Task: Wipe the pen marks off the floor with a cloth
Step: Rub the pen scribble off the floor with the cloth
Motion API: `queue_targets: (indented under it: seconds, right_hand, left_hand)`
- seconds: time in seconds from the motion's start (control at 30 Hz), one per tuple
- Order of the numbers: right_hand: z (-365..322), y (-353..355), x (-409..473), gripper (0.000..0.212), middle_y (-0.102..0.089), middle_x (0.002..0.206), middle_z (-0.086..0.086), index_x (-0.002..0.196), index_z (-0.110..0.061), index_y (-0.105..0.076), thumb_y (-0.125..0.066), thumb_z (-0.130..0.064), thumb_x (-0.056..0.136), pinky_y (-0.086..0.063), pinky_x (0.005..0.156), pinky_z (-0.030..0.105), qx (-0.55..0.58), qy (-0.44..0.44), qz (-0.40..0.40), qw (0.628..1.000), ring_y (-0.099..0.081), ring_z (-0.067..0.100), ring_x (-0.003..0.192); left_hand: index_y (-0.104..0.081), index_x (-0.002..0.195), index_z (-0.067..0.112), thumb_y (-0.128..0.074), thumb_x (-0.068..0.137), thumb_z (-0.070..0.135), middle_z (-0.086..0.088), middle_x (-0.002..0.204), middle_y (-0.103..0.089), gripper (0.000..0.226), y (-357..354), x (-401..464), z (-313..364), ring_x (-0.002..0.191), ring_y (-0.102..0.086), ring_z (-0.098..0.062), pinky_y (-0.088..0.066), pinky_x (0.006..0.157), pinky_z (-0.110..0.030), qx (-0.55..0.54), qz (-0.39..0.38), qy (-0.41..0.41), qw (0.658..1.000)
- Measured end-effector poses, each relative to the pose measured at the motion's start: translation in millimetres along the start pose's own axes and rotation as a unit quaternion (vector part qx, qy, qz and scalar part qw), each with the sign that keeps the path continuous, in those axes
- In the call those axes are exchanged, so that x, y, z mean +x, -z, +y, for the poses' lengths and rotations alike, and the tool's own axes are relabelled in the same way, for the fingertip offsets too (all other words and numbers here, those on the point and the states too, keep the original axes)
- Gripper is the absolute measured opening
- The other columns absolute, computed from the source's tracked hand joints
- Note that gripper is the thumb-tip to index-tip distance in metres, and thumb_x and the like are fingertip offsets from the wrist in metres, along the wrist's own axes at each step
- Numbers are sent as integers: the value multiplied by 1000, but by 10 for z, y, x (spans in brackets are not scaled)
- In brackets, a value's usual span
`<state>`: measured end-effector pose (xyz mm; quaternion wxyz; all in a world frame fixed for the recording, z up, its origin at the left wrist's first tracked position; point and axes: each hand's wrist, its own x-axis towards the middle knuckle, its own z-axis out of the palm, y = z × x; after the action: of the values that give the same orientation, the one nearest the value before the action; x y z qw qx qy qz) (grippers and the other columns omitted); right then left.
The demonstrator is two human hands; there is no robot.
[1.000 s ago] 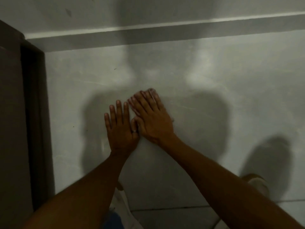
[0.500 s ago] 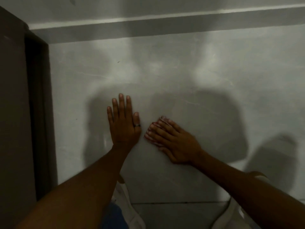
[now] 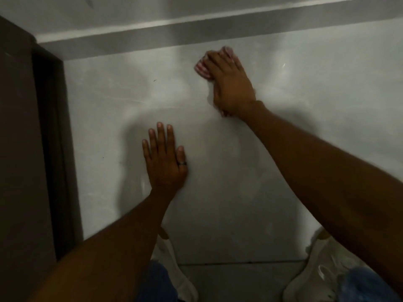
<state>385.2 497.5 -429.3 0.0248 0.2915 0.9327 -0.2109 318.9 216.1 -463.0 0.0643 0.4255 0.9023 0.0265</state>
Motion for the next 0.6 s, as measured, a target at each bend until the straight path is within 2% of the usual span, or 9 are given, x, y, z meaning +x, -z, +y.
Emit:
queue_targets:
  seconds: [0.17,0.23,0.3,0.33,0.37,0.4,0.43,0.5,0.6]
  right_hand:
    - [-178,51,-588,76,-35,170,27,159,3,-41,-58,-2,85,-5,137,57,28,-92,-7,995,-26,42,163]
    - [-308,143,-937,67,-37,167,30,150,5,-50,-58,3,84,-7,137,55,56,-128,-69,988,-29,41,161]
    - [-511,380,-1183,43,-52,151,29,129,-2,-61,-58,5,87,-26,131,50,134,-192,-154,960,-48,41,148]
    - [-675,575,-1285,36,-62,139,26,129,-1,-62,-57,3,94,-43,121,47,223,-246,-168,928,-61,39,134]
    - [-862,803,-1390,32,-71,120,24,134,-1,-62,-57,-4,102,-59,100,41,323,-313,-167,878,-74,34,109]
    - [-1063,1043,-1460,28,-74,94,18,131,1,-62,-53,-14,108,-62,72,35,438,-368,-157,805,-75,27,78]
    - [-1271,1262,-1512,27,-70,74,11,116,1,-64,-48,-21,111,-55,56,30,550,-410,-139,714,-67,20,58]
    - [-1686,1745,-1634,31,-72,67,6,96,-3,-67,-44,-22,106,-57,56,26,698,-444,-103,552,-69,19,58]
    - [-2276,2457,-1763,38,-83,81,9,85,-7,-86,-54,-26,90,-67,66,29,787,-424,-70,442,-80,22,72]
  left_hand:
    - [-19,173,17,-28,112,43,-13,182,-13,67,217,-23,59,169,-9,-36,-4,136,-53,-27,-73,20,997]
    - [-12,174,16,-32,113,41,-14,182,-4,69,452,64,11,169,-3,-36,-3,136,-51,-42,-162,17,986]
    - [-10,173,8,-34,116,35,-17,182,-3,68,791,255,3,169,-4,-36,-7,136,-44,-126,-283,80,947]
    - [-15,171,3,-33,117,32,-19,181,-12,65,1055,346,51,168,-14,-35,-14,135,-40,-210,-341,165,901]
    - [-26,168,-1,-34,117,34,-20,177,-27,63,1372,393,132,163,-28,-36,-24,132,-41,-296,-391,263,831]
    - [-38,164,1,-38,115,43,-18,169,-42,65,1698,372,216,155,-42,-36,-35,126,-44,-376,-412,367,744]
    - [-47,159,7,-41,111,54,-14,161,-52,68,2079,280,305,146,-50,-37,-43,119,-50,-433,-448,401,671]
    - [-59,148,18,-49,103,69,-10,150,-62,70,2789,10,422,132,-59,-36,-53,110,-58,-544,-448,440,556]
    - [-75,128,19,-64,91,73,-13,131,-77,67,3703,-375,478,116,-73,-36,-62,95,-63,-657,-407,473,423]
